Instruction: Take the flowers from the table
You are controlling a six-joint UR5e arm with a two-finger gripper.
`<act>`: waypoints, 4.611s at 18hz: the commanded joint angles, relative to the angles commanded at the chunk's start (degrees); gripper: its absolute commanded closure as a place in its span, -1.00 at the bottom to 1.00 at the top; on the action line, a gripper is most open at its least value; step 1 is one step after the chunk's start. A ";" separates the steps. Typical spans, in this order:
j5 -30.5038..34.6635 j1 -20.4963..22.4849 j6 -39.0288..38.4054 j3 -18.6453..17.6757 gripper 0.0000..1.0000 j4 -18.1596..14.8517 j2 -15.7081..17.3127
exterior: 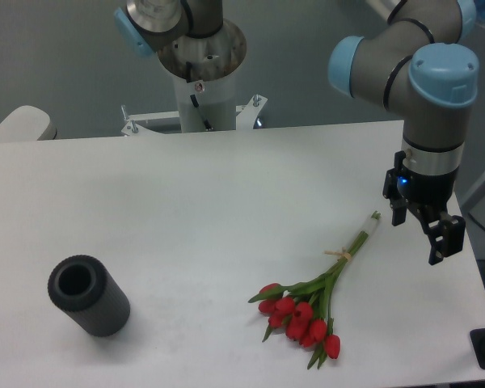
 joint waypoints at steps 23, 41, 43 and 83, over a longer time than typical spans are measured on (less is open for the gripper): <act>4.13 -3.33 -39.09 -11.07 -1.00 5.27 -2.10; 3.87 -7.21 -37.89 -13.53 -1.00 9.23 -9.93; 3.78 -7.21 -37.53 -13.80 -1.00 9.23 -10.02; -42.69 -4.75 -42.19 -4.57 0.59 10.02 -3.51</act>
